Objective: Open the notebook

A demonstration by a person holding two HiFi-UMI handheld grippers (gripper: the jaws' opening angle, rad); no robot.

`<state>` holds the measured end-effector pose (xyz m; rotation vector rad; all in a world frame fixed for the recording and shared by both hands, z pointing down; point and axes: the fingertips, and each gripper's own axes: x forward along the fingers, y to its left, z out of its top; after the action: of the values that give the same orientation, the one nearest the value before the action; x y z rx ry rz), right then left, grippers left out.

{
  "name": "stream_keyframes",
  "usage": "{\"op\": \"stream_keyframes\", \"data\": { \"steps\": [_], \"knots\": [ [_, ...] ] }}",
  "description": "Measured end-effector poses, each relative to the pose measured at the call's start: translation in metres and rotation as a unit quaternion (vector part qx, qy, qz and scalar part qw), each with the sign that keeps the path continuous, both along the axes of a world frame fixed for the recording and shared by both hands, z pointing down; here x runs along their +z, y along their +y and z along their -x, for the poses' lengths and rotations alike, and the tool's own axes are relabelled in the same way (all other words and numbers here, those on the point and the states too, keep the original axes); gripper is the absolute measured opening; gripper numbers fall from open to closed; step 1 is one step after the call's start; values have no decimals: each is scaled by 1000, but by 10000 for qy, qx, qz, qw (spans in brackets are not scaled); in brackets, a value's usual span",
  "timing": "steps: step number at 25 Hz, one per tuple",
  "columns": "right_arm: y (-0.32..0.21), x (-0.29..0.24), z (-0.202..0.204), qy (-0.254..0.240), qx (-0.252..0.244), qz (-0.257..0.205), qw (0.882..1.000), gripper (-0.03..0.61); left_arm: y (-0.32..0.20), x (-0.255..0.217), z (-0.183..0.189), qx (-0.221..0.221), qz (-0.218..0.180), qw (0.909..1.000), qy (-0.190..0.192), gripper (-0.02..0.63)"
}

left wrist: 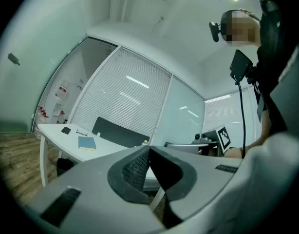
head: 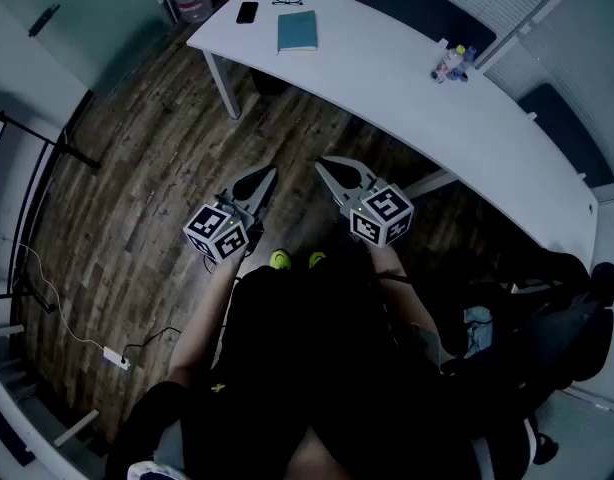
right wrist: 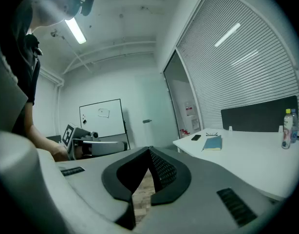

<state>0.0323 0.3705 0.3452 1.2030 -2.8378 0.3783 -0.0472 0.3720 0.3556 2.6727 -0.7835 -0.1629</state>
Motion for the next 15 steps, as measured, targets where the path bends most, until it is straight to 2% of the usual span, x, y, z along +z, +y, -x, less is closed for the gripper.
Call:
{"op": "stream_keyframes", "data": {
  "steps": [11,15],
  "knots": [
    [-2,0,3,-103,36,54,9999,18,-1,-2,-1,57,-41,10000,37,17],
    [-3,2,4,1,33,80,10000,18,-3,-2,1,68,-34,10000,48,17]
  ]
}}
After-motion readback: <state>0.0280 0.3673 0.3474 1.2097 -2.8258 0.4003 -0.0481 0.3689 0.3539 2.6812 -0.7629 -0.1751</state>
